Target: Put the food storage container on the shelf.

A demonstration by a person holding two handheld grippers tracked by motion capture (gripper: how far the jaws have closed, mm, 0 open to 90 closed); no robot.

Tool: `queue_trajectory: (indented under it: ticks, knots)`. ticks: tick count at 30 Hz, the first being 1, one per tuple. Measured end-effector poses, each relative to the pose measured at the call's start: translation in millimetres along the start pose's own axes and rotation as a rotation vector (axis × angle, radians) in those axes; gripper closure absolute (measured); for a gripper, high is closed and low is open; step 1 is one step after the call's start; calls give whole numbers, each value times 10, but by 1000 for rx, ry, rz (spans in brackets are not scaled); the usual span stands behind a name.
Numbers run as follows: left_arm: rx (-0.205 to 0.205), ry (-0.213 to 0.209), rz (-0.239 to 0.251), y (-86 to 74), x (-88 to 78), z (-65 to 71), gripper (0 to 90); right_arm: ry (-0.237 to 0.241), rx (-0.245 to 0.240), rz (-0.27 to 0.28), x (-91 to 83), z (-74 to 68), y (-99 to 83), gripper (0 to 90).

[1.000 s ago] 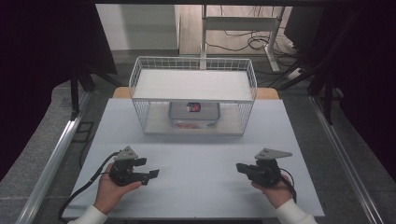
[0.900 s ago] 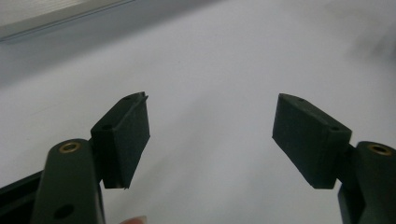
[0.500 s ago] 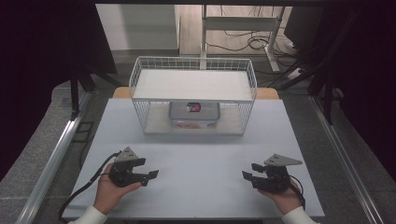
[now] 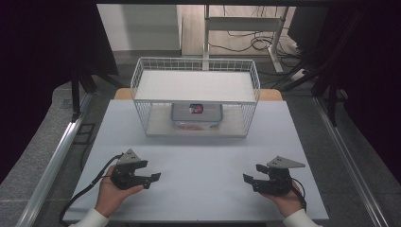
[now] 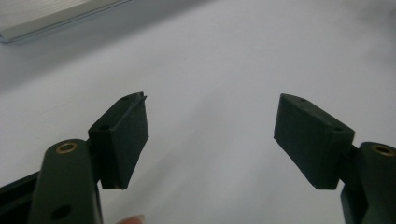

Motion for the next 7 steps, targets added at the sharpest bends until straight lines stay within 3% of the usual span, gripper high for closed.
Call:
queue_trajectory:
  ticks: [7]
  knots:
    - [0, 3, 3, 9, 6, -13, 255, -4, -5, 4, -16, 21, -15, 300]
Point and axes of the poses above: each handheld gripper's, and its own axes: x roughly forward along the jaws, y roughly out of its top, z roughly to its right, the point moved 7 cm from there along x, roughly forward along the jaws, and after that the axes turned 10 degrees about -x, right-handed, at the moved point
